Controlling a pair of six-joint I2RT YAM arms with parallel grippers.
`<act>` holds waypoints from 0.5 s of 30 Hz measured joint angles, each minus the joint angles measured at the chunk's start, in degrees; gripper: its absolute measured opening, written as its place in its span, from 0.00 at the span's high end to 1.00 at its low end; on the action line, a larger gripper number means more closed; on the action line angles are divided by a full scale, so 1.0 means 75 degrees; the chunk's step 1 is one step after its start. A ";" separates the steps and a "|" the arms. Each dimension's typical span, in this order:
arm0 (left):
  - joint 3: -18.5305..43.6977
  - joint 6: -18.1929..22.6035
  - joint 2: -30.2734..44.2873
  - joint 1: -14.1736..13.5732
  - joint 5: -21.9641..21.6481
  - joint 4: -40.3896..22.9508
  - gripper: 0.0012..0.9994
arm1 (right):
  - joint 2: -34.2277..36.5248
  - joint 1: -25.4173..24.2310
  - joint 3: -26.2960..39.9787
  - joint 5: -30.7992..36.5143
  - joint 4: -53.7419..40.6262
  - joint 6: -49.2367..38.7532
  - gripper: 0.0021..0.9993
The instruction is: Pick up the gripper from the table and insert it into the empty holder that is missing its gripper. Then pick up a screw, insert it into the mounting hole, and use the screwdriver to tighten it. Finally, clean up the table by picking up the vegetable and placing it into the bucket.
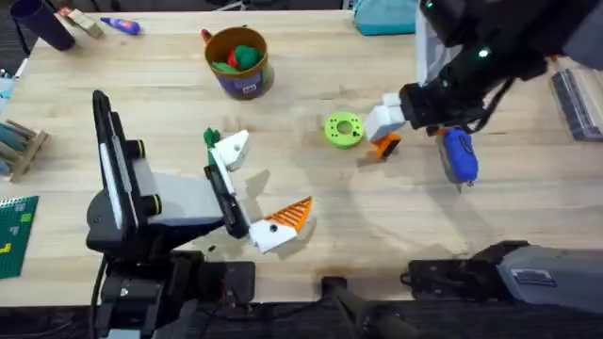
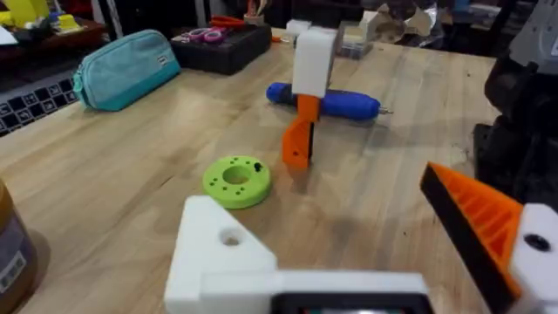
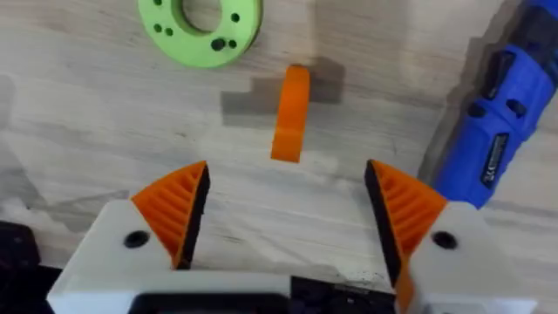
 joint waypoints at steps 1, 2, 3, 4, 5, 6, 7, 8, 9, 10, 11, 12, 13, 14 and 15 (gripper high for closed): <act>0.0000 0.0000 0.0000 0.0000 0.0000 0.0000 0.01 | 0.0090 0.0000 0.0000 0.0000 0.0051 0.0000 0.01; 0.0000 0.0000 0.0000 0.0000 0.0000 0.0000 0.01 | 0.0188 0.0000 0.0000 0.0000 0.0095 0.0000 0.01; 0.0000 0.0000 0.0000 0.0000 0.0000 0.0000 0.01 | 0.0296 0.0000 0.0000 0.0000 0.0130 0.0000 0.01; 0.0000 0.0000 0.0000 0.0000 0.0000 0.0000 0.01 | 0.0403 0.0000 -0.0003 0.0000 0.0164 0.0000 0.02; 0.0000 0.0000 0.0000 0.0000 0.0000 0.0000 0.01 | 0.0513 0.0000 -0.0003 0.0000 0.0187 0.0000 0.03; 0.0000 0.0000 0.0000 0.0000 0.0000 0.0000 0.01 | 0.0627 0.0000 -0.0003 0.0000 0.0212 0.0004 0.05; 0.0000 0.0000 0.0000 0.0000 0.0000 0.0000 0.01 | 0.0737 0.0000 -0.0003 0.0000 0.0248 0.0017 0.06; 0.0000 0.0000 0.0000 0.0000 0.0000 0.0000 0.01 | 0.0841 0.0000 -0.0003 0.0000 0.0281 0.0036 0.07; 0.0000 0.0000 0.0000 0.0000 0.0000 0.0000 0.01 | 0.0935 0.0000 -0.0003 -0.0002 0.0304 0.0065 0.08; 0.0000 0.0000 0.0000 0.0000 0.0000 0.0000 0.01 | 0.1010 0.0000 -0.0003 0.0000 0.0317 0.0092 0.09; 0.0000 0.0000 0.0000 0.0000 0.0000 0.0000 0.01 | 0.1065 0.0000 -0.0007 0.0000 0.0329 0.0125 0.10; 0.0000 0.0000 0.0000 0.0000 0.0000 0.0000 0.01 | 0.1099 0.0000 -0.0017 0.0000 0.0365 0.0162 0.11; 0.0000 0.0000 0.0000 0.0000 0.0000 0.0000 0.01 | 0.1107 0.0000 -0.0038 0.0000 0.0423 0.0192 0.12; 0.0000 0.0000 0.0000 0.0000 0.0000 0.0000 0.01 | 0.1107 0.0000 -0.0065 0.0000 0.0484 0.0213 0.13; 0.0000 0.0000 0.0000 0.0000 0.0000 0.0000 0.01 | 0.1104 0.0000 -0.0100 0.0000 0.0555 0.0240 0.14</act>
